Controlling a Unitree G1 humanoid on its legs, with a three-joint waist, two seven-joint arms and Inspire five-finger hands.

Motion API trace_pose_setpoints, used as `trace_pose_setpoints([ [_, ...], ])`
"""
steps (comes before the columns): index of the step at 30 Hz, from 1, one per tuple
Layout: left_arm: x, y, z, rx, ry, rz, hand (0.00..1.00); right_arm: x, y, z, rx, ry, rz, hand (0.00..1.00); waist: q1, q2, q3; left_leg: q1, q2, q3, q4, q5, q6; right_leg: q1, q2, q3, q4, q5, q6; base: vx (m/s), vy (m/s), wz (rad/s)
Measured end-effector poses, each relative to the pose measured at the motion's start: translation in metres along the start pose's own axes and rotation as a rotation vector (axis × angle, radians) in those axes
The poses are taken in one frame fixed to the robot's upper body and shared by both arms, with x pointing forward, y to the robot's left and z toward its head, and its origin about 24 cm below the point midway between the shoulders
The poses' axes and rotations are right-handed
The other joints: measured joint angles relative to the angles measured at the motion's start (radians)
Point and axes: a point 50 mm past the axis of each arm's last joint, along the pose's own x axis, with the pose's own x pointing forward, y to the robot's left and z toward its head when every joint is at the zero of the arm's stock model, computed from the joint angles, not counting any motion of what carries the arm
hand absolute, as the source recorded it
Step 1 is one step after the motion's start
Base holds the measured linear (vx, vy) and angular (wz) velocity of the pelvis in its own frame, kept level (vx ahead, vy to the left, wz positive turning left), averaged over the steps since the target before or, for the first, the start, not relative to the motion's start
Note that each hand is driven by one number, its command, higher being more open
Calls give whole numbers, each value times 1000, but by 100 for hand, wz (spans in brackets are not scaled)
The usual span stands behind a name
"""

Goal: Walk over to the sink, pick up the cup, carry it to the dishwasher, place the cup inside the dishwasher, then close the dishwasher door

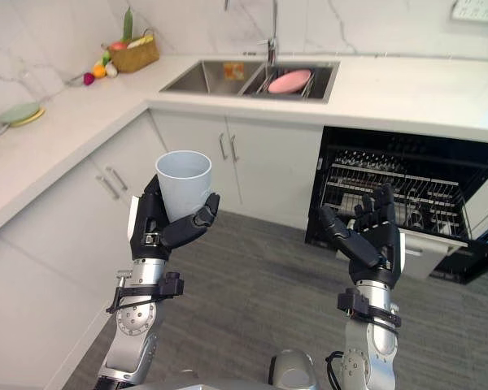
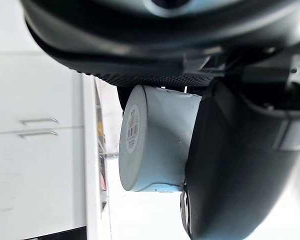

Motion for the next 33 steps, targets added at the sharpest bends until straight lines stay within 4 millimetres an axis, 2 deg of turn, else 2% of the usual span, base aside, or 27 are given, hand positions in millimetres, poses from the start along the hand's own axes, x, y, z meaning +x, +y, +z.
trace_pose_setpoints([
  [1, 0, 0, 1, -39, -1, 3, 0, 3, 3, 1, 26, -16, 9, 100, 16, -1, -4, -32, 0, 68, -168, -26, 9, 34, -12, 39, -44, 4, 7, 508, 65, -94],
  [2, 1, 0, 3, -71, -10, 8, 0, 8, 8, 1, 54, -31, 19, 100, 21, 0, -4, -53, -24, 107, -393, -31, 7, 53, -31, 76, -61, 4, 8, 398, 103, -95],
  [3, 1, -1, 4, -76, -15, 7, 0, 10, 11, 1, 62, -35, 19, 100, 25, -2, -4, -59, -50, 98, -512, -27, 2, 62, -42, 101, -65, 4, 8, 573, 234, -102],
  [4, 1, -2, 5, -84, -21, 1, 0, 13, 15, -1, 70, -38, 23, 100, 42, -5, -2, -62, -100, 63, -728, -2, -23, 74, -62, 152, -72, 4, 8, 459, 242, -92],
  [5, 0, -2, 6, -85, -22, 0, 0, 15, 17, -2, 69, -35, 31, 100, 44, -4, -2, -58, -126, 27, -834, 30, -37, 78, -71, 173, -75, 4, 9, 529, 317, -127],
  [6, -2, -1, 9, -83, -30, -1, 0, 17, 20, -6, 66, -20, 39, 100, 46, -3, -4, -51, -154, -27, -971, 102, -51, 89, -86, 205, -76, -15, 69, 441, 326, -133],
  [7, -4, -1, 13, -85, -57, -9, 0, 16, 23, -9, 69, -5, 43, 100, 54, 7, -10, -51, -156, -40, -996, 132, -53, 106, -93, 228, -77, -64, 137, 446, 363, -137],
  [8, -5, -1, 15, -88, -71, -14, 0, 16, 22, -9, 61, -1, 45, 100, 60, 16, -16, -53, -158, -56, -984, 155, -44, 109, -96, 240, -76, -95, 153, 453, 449, -131],
  [9, -6, 1, 14, -82, -73, -32, 0, 13, 18, -14, 58, 20, 13, 100, 60, 4, -23, -64, -185, -78, -888, 200, -36, 129, -133, 269, -64, -130, 177, 435, 471, -82],
  [11, -3, 3, 16, -48, -93, -71, 0, 2, 3, -26, 51, 78, -71, 100, 21, -77, -42, -81, -270, -42, -817, 97, 9, 112, -243, 251, -8, -116, 205, 476, 452, -15],
  [12, -1, 4, 17, -41, -104, -75, 0, 1, 0, -27, 50, 82, -89, 100, 20, -88, -41, -81, -284, -32, -812, 86, 19, 87, -262, 247, 34, -101, 206, 425, 344, 12],
  [13, 1, 5, 19, -34, -116, -78, 0, 0, -4, -28, 49, 85, -109, 100, 19, -92, -41, -79, -299, -21, -792, 75, 42, 53, -287, 231, 105, -67, 203, 427, 322, -8],
  [14, 2, 7, 21, -28, -130, -75, 0, -1, -7, -28, 46, 85, -126, 100, 16, -93, -41, -58, -308, -7, -766, 36, 74, 15, -317, 207, 208, -3, 201, 428, 304, -13],
  [15, 3, 8, 21, -23, -136, -74, 0, -2, -7, -29, 47, 87, -128, 100, 16, -95, -40, -39, -311, -1, -760, 17, 81, -2, -331, 198, 260, 39, 200, 429, 266, -35],
  [16, 3, 11, 23, -13, -151, -67, 0, -2, -5, -32, 51, 96, -125, 100, 21, -98, -33, 22, -312, 22, -773, -14, 88, -39, -360, 183, 365, 135, 184, 360, 196, -62],
  [17, 4, 13, 26, -7, -168, -42, 0, -2, -2, -36, 57, 114, -112, 100, 26, -97, -28, 93, -301, 49, -807, -34, 92, -82, -384, 145, 468, 131, 152, 317, 153, -73],
  [18, 4, 14, 28, -8, -177, -29, 0, -2, 0, -38, 60, 123, -101, 100, 28, -93, -26, 127, -291, 63, -828, -38, 87, -110, -385, 113, 502, 103, 132, 236, 78, -92],
  [19, 4, 14, 34, -3, -209, -8, 0, -1, 4, -42, 66, 138, -75, 100, 32, -82, -22, 190, -266, 98, -883, -37, 81, -161, -383, 14, 503, 53, 109, 217, 49, -111],
  [20, 4, 15, 41, -8, -261, 8, 0, 1, 10, -43, 73, 141, -36, 100, 36, -72, -18, 242, -240, 149, -933, -34, 61, -205, -383, -129, 414, 27, 110, 255, 57, -122],
  [21, 4, 15, 45, 3, -289, 14, 0, 2, 13, -43, 77, 139, -15, 100, 38, -72, -18, 263, -232, 177, -953, -33, 53, -221, -384, -204, 349, 28, 111, 276, 43, -135],
  [22, 2, 17, 51, 38, -337, 26, 0, 5, 18, -43, 79, 133, 20, 100, 43, -83, -22, 305, -234, 232, -984, -34, 33, -235, -384, -361, 198, 88, 83, 310, 14, -137],
  [23, 0, 20, 55, 94, -369, 37, 0, 7, 20, -40, 74, 125, 51, 100, 42, -103, -32, 337, -259, 271, -1000, -43, 16, -237, -378, -491, 94, 150, 16, 232, -4, -140],
  [24, -2, 19, 54, 104, -373, 51, 0, 10, 19, -38, 60, 121, 68, 100, 44, -84, -36, 345, -250, 281, -1007, -47, 13, -233, -367, -497, 87, 148, 15, 308, -26, -117],
  [25, -1, 14, 55, 120, -389, 49, 0, 15, 17, -33, 39, 108, 86, 100, 30, -60, -34, 349, -240, 279, -1011, -52, 7, -239, -343, -491, 72, 151, 12, 272, -19, -81],
  [26, 3, 5, 56, 129, -410, 8, 0, 18, 11, -27, 17, 91, 68, 100, 22, -49, -30, 352, -236, 279, -1008, -55, 6, -247, -328, -477, 72, 151, 12, 311, -23, -58],
  [30, 11, -9, 58, 151, -471, -22, 0, 21, 4, -19, 1, 63, 16, 100, 2, -46, -27, 370, -221, 276, -984, -55, 6, -246, -299, -446, 61, 148, 16, 148, -19, -38],
  [33, 15, -11, 63, 168, -541, 29, 0, 21, 3, -19, 5, 61, -6, 100, -10, -46, -26, 376, -218, 265, -936, -59, -1, -233, -295, -420, 62, 117, 55, 126, -34, -17],
])
